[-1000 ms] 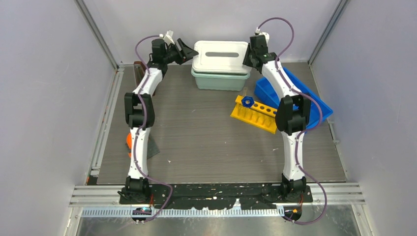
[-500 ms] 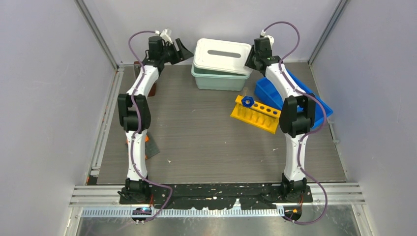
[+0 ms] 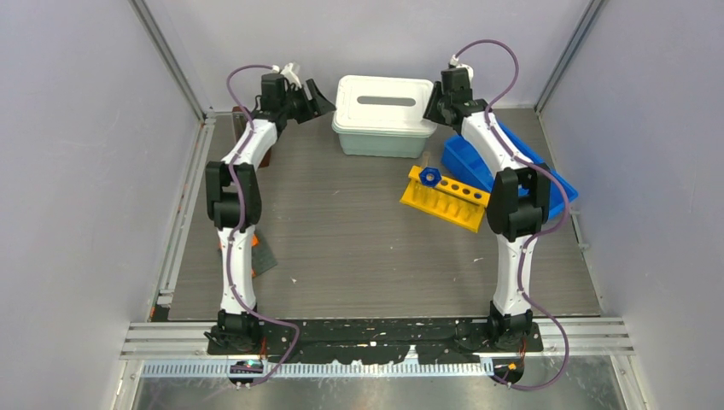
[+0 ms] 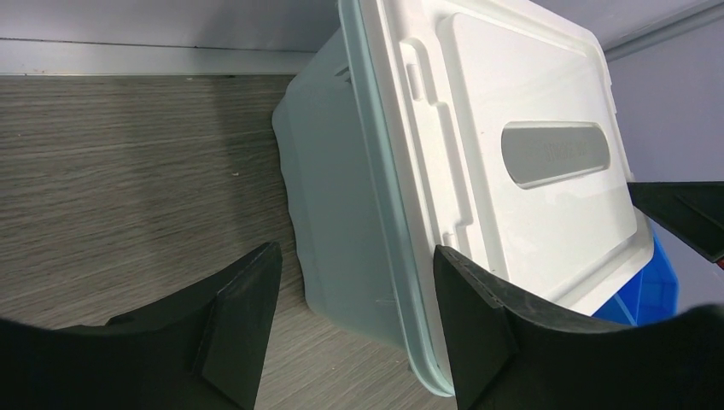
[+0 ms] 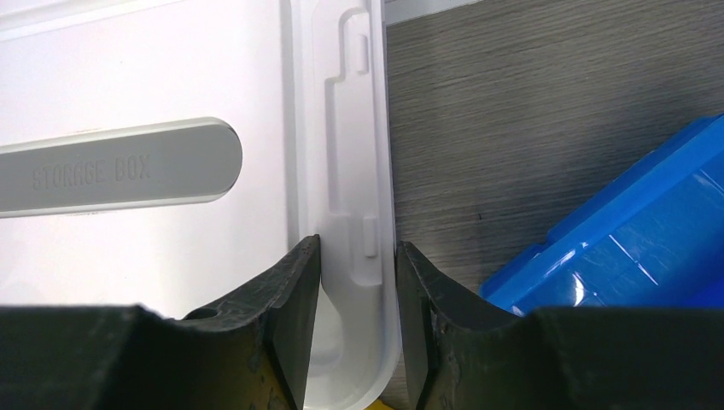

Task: Organize the chemistry lab equipment

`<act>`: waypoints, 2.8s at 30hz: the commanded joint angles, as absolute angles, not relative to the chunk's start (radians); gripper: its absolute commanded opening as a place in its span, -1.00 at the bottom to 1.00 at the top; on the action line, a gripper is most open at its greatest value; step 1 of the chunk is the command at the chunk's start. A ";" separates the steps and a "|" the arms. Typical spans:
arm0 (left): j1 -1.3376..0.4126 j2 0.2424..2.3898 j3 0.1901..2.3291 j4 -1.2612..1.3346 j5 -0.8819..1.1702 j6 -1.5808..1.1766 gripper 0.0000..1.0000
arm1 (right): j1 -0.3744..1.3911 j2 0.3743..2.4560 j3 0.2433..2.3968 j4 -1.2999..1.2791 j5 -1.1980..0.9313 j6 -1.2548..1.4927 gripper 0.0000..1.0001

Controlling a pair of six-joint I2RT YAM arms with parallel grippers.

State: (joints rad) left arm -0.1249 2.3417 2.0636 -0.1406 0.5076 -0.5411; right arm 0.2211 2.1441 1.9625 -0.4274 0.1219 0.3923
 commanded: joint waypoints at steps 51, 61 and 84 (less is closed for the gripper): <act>-0.211 1.791 1.915 -0.547 0.455 -0.331 0.99 | 0.300 1.715 1.995 -0.822 0.280 0.387 0.99; -0.224 1.305 1.431 -0.354 0.508 -0.330 0.99 | 0.314 1.216 1.528 -0.720 0.137 0.459 0.99; -0.273 0.813 0.875 -0.235 0.417 -0.294 0.99 | 0.317 0.845 1.113 -0.613 -0.075 0.524 0.99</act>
